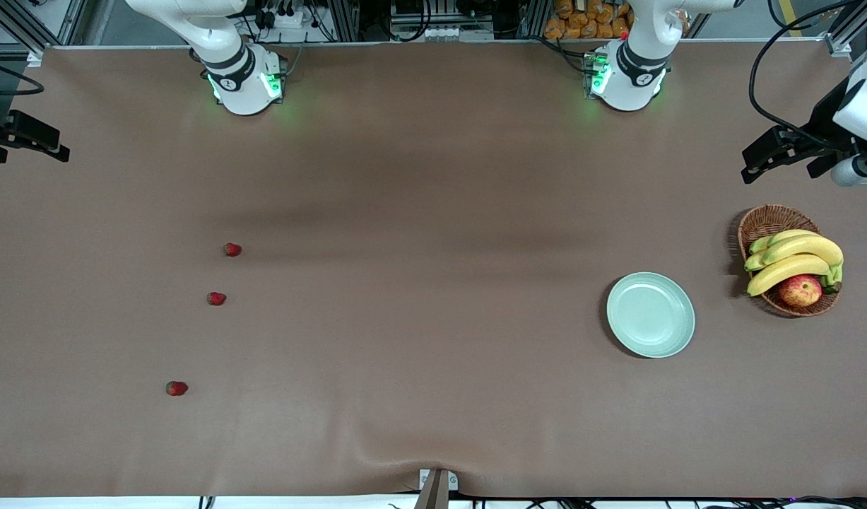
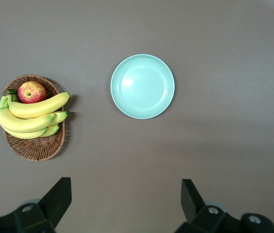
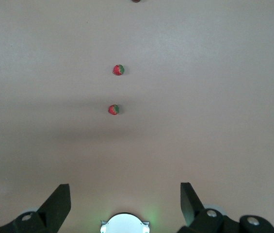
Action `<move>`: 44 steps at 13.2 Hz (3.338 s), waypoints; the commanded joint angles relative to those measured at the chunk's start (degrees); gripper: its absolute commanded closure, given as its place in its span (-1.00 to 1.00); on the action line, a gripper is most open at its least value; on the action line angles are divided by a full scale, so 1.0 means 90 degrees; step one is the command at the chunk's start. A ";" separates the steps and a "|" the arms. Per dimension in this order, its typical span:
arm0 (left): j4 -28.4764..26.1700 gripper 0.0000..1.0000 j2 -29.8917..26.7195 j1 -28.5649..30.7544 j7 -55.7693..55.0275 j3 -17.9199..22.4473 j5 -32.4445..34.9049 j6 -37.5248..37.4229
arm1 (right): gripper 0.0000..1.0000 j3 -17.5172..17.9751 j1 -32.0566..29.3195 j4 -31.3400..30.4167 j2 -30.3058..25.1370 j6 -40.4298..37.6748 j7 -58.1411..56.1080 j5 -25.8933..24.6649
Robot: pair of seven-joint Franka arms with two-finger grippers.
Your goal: Collect all strawberries into plate
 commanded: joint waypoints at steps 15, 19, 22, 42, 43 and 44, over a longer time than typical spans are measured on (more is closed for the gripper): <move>0.0178 -1.00 0.0094 0.0030 0.0019 -0.0003 -0.0109 -0.0135 | -1.00 -0.0019 -0.0050 -0.1247 0.1897 0.3563 0.0015 -0.0064; 0.0168 -1.00 0.0104 0.0030 0.0019 -0.0003 -0.0119 -0.0135 | -1.00 -0.0009 -0.0030 -0.1130 0.2884 0.4374 0.0064 0.0014; 0.0158 -1.00 0.0114 0.0020 0.0019 -0.0003 -0.0109 -0.0135 | -1.00 0.0010 0.0048 -0.1101 0.3372 0.4629 0.0103 0.0043; 0.0158 -1.00 0.0212 0.0001 0.0019 -0.0003 -0.0109 -0.0125 | -1.00 0.0030 0.0575 -0.1140 0.4488 0.5089 0.0543 0.0317; 0.0158 -1.00 0.0212 -0.0009 0.0019 -0.0003 -0.0109 -0.0125 | -1.00 0.0030 0.0575 -0.1140 0.4488 0.5051 0.0543 0.0317; 0.0158 -1.00 0.0221 -0.0009 0.0019 -0.0003 -0.0109 -0.0125 | -1.00 0.0030 0.0575 -0.1140 0.4488 0.5031 0.0543 0.0317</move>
